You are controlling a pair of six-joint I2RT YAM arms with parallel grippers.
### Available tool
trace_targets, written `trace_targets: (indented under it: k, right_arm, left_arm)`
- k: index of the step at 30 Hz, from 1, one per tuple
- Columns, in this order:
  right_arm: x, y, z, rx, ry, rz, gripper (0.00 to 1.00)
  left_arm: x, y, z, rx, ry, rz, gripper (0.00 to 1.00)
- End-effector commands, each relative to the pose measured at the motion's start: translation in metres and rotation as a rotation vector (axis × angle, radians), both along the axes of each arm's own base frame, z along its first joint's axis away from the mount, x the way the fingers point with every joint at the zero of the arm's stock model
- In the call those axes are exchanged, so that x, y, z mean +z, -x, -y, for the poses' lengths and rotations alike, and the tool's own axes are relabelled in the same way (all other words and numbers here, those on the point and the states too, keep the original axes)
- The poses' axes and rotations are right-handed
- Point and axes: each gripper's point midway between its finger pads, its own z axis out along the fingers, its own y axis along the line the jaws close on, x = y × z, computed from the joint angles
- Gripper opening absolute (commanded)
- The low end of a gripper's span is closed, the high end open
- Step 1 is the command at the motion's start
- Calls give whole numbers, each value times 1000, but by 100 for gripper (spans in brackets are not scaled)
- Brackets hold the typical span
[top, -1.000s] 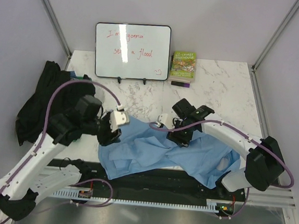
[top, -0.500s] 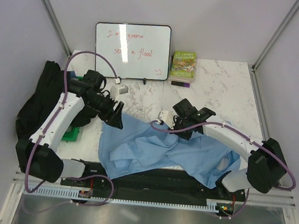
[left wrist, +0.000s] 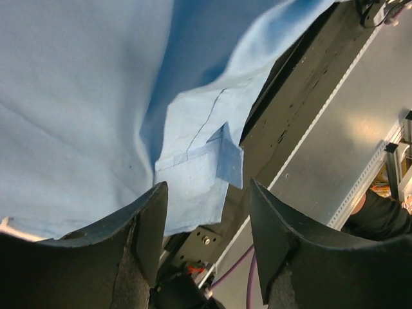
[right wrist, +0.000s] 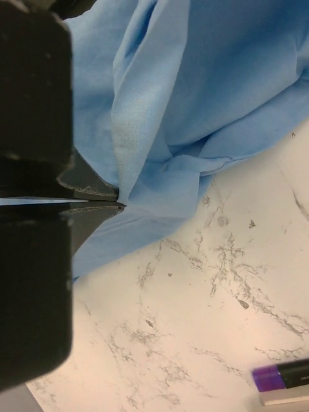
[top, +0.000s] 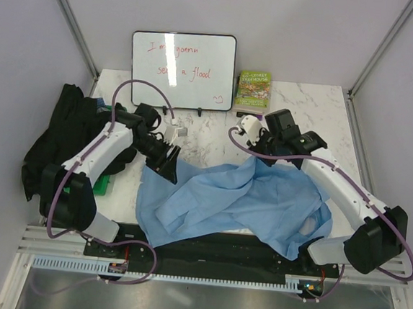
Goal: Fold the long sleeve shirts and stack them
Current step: Flatten the shirt out
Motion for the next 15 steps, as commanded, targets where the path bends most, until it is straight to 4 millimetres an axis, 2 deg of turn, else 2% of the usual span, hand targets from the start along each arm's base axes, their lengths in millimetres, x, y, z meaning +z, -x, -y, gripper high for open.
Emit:
trace_targets:
  k: [1,3,4,8,11,15]
  right_arm:
    - [20,-13,8,-50,-70,17,0]
    - [19,-16,16,-71,-71,12,0]
    - [19,-16,15,-67,-74,9,0]
    - [16,-16,21,-72,-74,-2,0]
    - [16,-17,23,-79,-83,-8,0]
    - [17,-20,24,-86,-91,-12,0]
  left_arm:
    - [-8,-6,19,22,43,3,59]
    - [-17,-3,22,25,25,-8,61]
    - [-27,-9,19,42,-11,16,62]
    - [-39,-19,20,119,-45,27,69]
    - [-52,-16,20,129,-78,20,70]
    - [-71,-21,10,194,-172,31,71]
